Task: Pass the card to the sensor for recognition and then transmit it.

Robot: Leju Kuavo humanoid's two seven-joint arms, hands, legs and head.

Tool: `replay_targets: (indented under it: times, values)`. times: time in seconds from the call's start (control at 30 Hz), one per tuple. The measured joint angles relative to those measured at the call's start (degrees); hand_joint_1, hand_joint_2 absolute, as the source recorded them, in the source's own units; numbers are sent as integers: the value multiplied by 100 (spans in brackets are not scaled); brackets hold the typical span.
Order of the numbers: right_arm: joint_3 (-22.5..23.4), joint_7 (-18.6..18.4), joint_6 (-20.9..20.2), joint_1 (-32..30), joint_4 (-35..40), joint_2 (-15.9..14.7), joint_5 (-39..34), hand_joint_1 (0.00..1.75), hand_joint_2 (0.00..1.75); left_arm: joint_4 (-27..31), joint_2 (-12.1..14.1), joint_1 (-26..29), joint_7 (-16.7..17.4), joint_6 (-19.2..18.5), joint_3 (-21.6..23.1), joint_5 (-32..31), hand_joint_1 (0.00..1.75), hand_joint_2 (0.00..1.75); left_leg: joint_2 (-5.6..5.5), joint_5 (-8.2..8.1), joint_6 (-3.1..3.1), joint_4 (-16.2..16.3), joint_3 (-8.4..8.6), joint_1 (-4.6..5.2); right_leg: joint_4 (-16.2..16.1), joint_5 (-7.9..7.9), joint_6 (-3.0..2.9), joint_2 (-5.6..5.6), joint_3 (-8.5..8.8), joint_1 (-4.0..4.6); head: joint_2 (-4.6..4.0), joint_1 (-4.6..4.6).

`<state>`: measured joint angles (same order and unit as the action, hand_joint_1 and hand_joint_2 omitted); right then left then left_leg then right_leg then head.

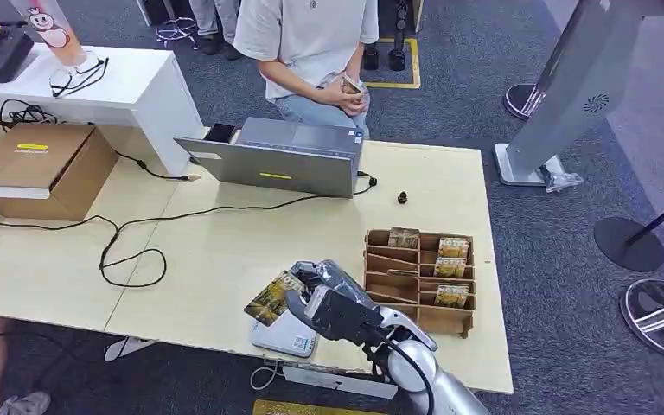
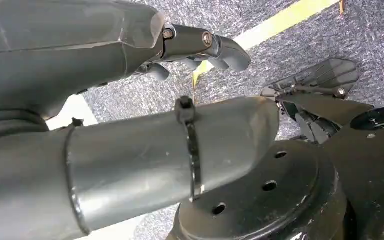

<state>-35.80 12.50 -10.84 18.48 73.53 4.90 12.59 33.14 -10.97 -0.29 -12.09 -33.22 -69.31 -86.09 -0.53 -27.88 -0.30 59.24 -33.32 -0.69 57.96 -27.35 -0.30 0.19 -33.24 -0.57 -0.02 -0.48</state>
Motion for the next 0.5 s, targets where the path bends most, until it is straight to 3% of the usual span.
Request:
replay_targets:
  times: [0.5]
  values:
    - [-28, -50, 4, 34, -254, 35, 94, 175, 175, -131, 50, -19, 42, 68, 0, 11, 0, 0, 0, 0, 0, 0, 0, 0, 0, 0, 0, 0, 0, 0, 0, 0]
